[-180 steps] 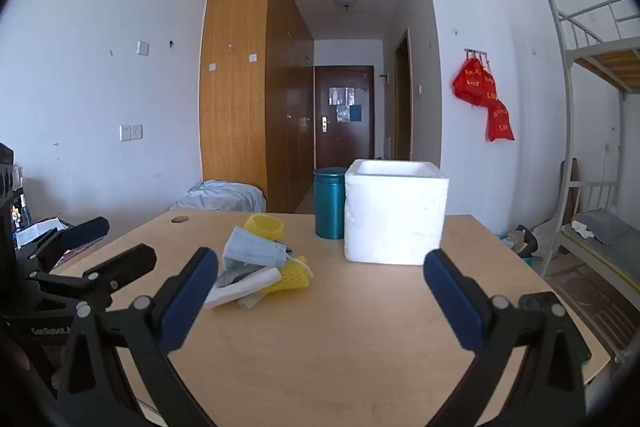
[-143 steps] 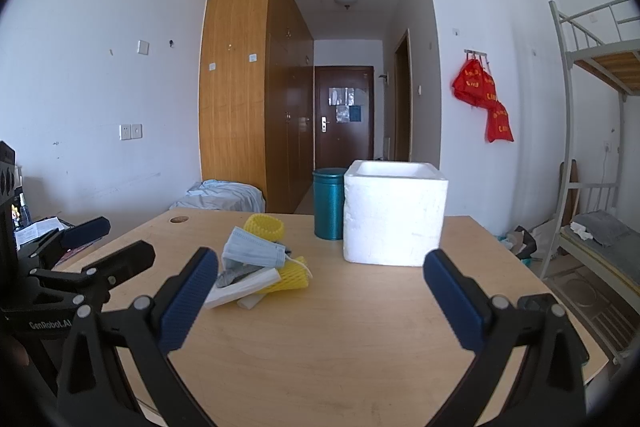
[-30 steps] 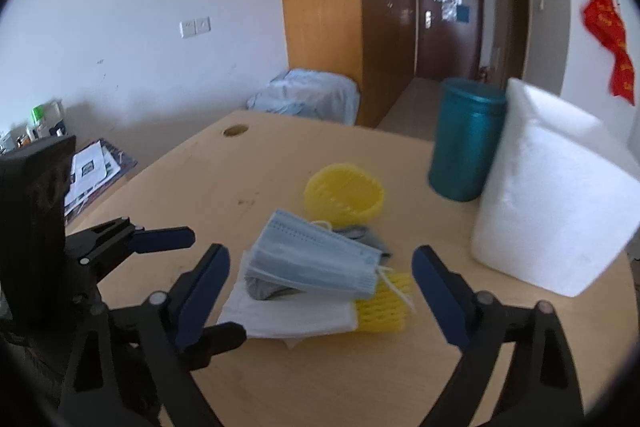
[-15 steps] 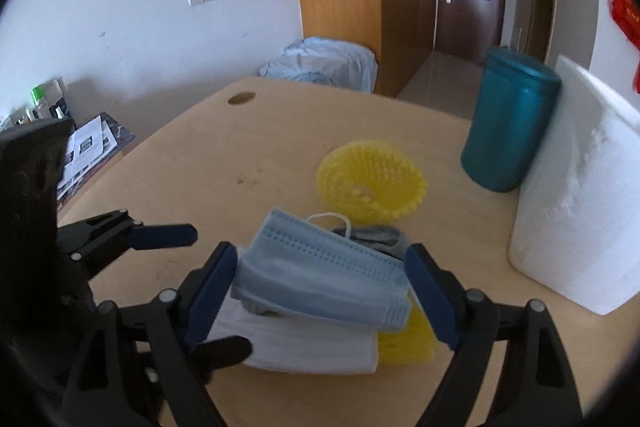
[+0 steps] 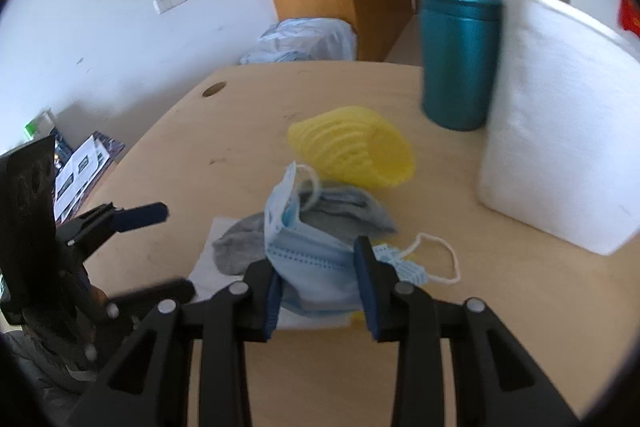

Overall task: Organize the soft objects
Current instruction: 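Lift the blue mask with the right tool while the left tool reaches the grey sock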

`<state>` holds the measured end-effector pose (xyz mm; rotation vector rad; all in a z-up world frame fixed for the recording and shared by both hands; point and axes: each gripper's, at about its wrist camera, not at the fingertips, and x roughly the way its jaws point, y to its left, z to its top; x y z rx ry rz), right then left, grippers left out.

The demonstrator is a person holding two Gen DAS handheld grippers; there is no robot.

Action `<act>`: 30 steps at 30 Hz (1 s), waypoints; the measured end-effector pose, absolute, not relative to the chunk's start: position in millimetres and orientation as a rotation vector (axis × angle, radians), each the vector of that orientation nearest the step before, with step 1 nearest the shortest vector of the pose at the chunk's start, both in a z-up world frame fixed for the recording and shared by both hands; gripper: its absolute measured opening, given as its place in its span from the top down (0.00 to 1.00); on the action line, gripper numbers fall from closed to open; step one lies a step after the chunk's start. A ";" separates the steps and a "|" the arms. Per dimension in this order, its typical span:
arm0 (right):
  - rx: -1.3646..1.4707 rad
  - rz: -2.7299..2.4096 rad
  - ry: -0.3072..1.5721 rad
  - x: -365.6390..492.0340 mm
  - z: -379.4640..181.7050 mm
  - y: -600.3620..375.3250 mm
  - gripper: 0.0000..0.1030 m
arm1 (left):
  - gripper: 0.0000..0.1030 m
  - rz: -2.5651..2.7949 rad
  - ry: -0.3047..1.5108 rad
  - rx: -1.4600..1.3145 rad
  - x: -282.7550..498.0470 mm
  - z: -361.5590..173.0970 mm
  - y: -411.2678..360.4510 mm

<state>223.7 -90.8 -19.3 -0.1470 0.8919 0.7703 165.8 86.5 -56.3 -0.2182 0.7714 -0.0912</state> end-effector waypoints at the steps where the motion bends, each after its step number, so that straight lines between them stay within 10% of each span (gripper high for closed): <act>1: -0.129 0.757 0.885 223.9 -17.1 -97.3 0.64 | 0.01 -0.097 0.765 -0.223 166.1 -54.1 85.7; 30: -0.022 0.641 0.769 189.9 -5.8 -161.0 0.64 | 0.01 -0.182 0.771 -0.151 218.8 -49.0 40.9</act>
